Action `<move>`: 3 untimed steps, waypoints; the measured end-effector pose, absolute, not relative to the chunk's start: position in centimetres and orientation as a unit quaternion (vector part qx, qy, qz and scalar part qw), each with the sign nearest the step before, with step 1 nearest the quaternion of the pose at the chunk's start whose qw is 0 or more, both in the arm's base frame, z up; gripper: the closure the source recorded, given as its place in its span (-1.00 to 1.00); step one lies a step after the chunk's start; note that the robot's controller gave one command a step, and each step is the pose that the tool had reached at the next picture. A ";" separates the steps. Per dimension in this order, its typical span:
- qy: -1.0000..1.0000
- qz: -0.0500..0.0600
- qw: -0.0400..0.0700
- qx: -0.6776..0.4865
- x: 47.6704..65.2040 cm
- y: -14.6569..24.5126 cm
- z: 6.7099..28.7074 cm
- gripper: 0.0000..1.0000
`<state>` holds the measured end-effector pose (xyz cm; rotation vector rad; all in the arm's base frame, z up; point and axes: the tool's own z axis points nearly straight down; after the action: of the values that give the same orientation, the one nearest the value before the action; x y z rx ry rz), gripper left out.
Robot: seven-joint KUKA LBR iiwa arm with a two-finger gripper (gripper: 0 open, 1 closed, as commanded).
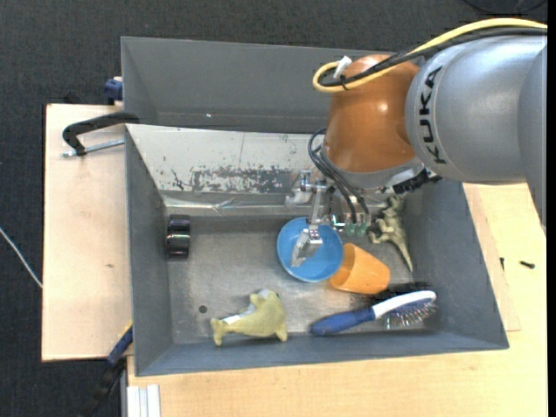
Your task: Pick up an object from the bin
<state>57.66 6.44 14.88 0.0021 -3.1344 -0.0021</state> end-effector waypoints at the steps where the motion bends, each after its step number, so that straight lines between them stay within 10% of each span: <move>1: -0.997 -0.001 -0.004 -0.081 58.3 4.0 8.6 -1.00; 3: -0.993 -0.001 -0.003 -0.117 58.2 4.0 7.9 -1.00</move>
Offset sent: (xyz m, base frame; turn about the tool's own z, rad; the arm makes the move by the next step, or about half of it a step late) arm 0.0046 -0.0295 -0.0788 0.1710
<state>58.18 3.99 7.90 -0.3688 -3.1263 -0.0021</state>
